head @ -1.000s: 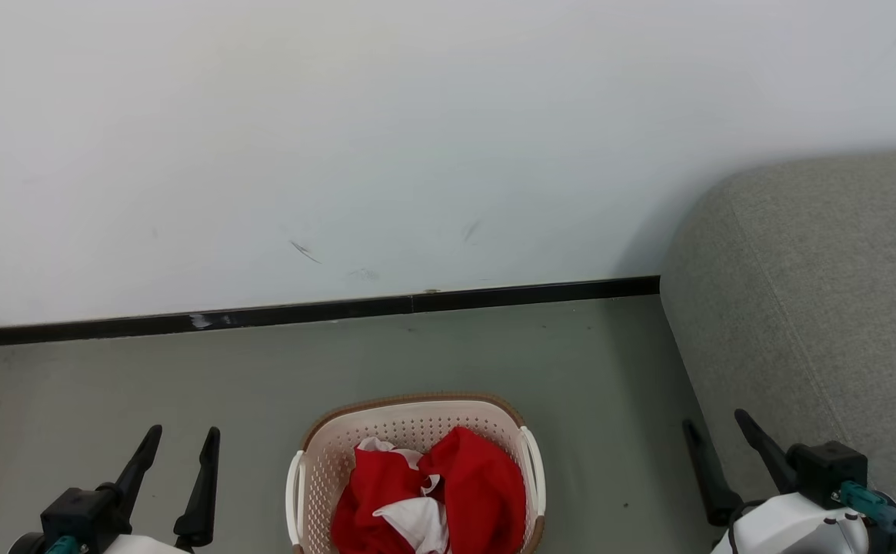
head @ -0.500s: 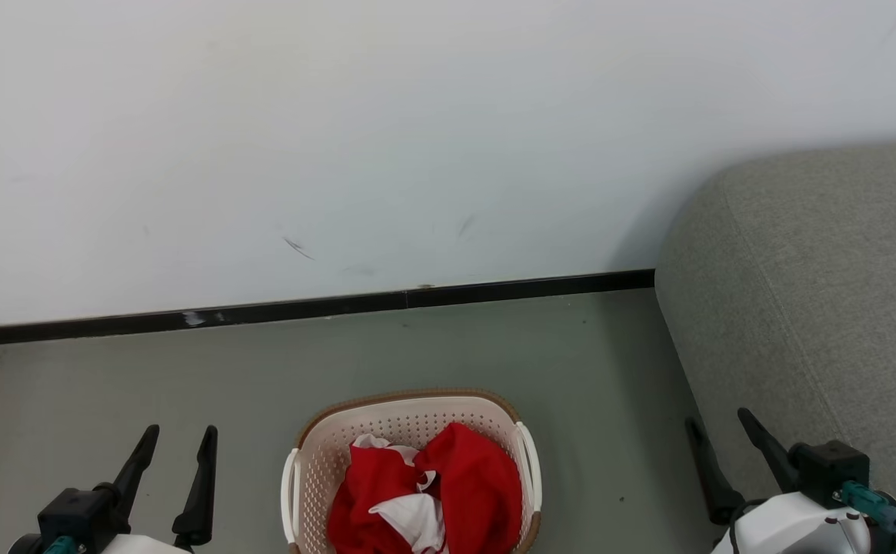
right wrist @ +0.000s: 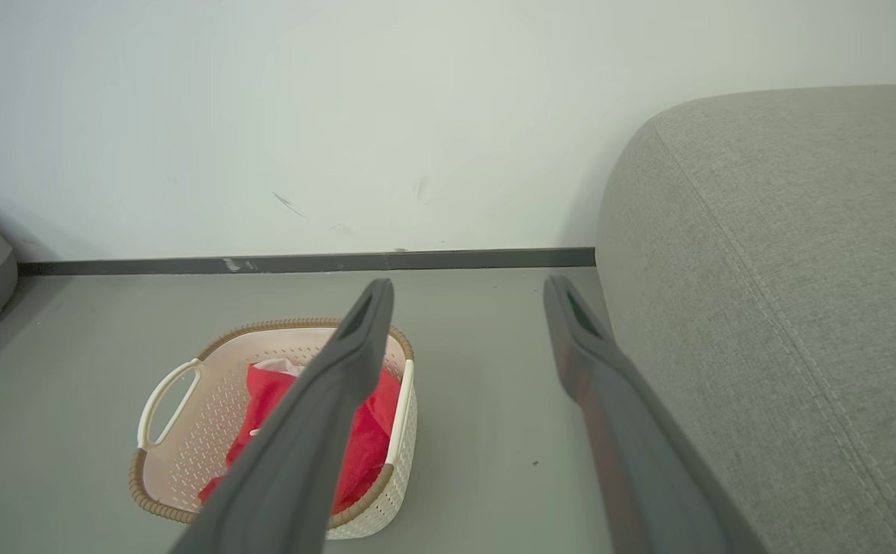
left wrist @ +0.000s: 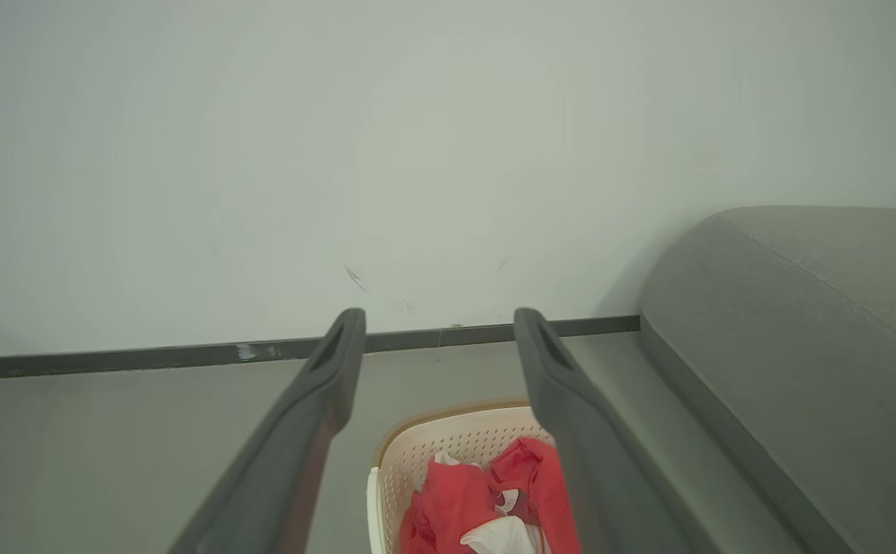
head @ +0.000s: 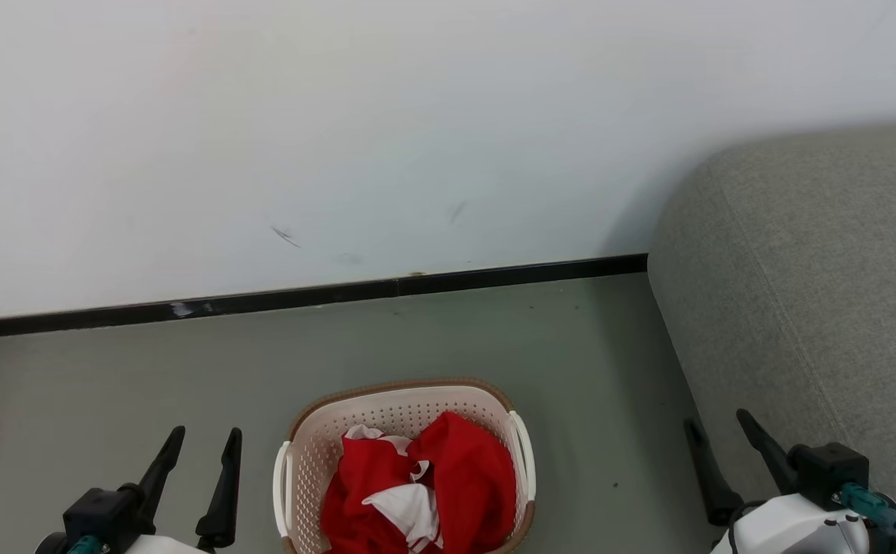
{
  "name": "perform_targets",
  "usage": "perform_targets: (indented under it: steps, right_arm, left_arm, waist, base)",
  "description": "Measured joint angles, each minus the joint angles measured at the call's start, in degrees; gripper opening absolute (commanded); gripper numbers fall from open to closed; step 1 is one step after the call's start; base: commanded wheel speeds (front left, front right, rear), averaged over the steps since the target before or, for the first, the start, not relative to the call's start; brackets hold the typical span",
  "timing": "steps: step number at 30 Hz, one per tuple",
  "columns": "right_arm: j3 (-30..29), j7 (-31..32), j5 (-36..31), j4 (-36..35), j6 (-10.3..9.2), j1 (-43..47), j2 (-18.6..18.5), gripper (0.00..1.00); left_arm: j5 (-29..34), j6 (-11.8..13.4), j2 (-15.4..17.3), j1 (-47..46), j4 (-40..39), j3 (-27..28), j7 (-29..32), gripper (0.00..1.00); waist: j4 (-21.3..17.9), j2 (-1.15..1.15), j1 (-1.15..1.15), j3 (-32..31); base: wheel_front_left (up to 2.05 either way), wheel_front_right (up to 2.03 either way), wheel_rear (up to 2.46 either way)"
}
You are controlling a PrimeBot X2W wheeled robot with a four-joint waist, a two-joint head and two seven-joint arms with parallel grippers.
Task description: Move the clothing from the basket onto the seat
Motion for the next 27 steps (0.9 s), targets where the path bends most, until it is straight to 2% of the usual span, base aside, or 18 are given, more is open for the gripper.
perform_targets:
  steps: [18,27]
  right_arm:
    - [-0.4,0.0,-0.8,-2.0,0.00,0.9,0.6,1.00]
    - [0.5,0.0,-0.9,-3.3,0.00,-0.2,0.7,1.00]
  left_arm:
    - [-1.5,0.0,0.0,-3.0,0.6,-5.2,0.0,1.00]
    - [-3.2,0.0,1.9,-6.0,0.9,-7.7,0.0,1.00]
  waist:
    - [-2.1,0.00,0.00,4.7]
    - [-3.7,0.00,0.00,9.1]
  base:
    - [0.00,0.00,0.00]
    - [0.00,0.00,0.00]
